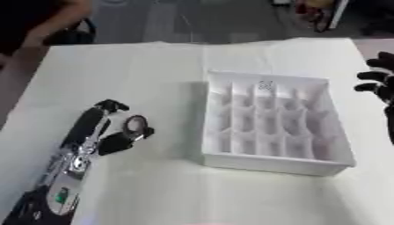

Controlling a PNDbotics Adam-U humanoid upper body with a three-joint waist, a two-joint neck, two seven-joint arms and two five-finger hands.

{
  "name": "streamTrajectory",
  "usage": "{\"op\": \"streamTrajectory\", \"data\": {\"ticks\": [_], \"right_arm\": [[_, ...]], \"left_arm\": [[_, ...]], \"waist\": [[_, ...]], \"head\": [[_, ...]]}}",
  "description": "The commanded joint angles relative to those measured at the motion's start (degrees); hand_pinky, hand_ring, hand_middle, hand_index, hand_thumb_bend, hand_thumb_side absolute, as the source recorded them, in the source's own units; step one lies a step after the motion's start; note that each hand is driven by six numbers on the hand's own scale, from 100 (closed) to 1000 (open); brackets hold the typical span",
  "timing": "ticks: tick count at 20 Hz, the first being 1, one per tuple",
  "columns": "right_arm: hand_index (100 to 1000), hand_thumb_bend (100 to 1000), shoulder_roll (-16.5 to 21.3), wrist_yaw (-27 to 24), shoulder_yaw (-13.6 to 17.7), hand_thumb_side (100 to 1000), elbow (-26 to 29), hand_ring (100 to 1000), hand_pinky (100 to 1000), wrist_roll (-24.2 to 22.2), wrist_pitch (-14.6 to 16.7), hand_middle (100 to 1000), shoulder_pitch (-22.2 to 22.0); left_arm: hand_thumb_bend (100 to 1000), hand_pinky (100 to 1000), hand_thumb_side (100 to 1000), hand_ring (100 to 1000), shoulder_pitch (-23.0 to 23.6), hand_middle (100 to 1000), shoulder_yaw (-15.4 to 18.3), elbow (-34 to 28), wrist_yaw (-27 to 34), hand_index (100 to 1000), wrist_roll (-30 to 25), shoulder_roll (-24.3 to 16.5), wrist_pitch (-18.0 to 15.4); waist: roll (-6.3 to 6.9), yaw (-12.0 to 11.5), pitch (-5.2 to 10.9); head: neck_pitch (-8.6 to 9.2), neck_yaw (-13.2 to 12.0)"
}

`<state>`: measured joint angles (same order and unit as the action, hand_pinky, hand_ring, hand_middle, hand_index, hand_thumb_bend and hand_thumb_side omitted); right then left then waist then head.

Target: Pick up objects on the table and place them in the box.

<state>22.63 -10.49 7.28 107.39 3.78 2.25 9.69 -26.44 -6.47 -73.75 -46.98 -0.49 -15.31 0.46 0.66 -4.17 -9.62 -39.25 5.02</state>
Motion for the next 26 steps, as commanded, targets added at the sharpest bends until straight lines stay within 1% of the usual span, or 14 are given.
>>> {"op": "streamTrajectory", "data": {"ticks": [1, 12, 26], "right_arm": [[811, 100, 0.54, 0.17, 0.55, 999, 0.83, 666, 596, -0.13, 0.07, 709, 0.15], [811, 100, 0.53, 0.18, 0.61, 999, 0.84, 667, 596, -0.12, 0.06, 709, 0.14], [810, 100, 0.37, 0.03, 0.64, 998, 0.81, 667, 596, -0.15, 0.04, 709, 0.09]], "left_arm": [[815, 843, 663, 812, -0.94, 780, -0.29, -0.60, -1.36, 795, -0.48, -1.22, 0.09], [803, 846, 659, 811, -1.03, 781, -0.61, -1.92, -7.11, 766, -2.83, -2.73, 0.92], [756, 846, 660, 811, -1.12, 780, -1.12, -0.56, -6.76, 755, -3.54, -2.18, 0.71]], "waist": [[-0.01, 0.13, 0.84], [0.07, 0.22, 0.85], [0.07, 0.33, 0.83]], "head": [[0.72, -0.07], [0.69, -0.02], [0.72, -0.08]]}}
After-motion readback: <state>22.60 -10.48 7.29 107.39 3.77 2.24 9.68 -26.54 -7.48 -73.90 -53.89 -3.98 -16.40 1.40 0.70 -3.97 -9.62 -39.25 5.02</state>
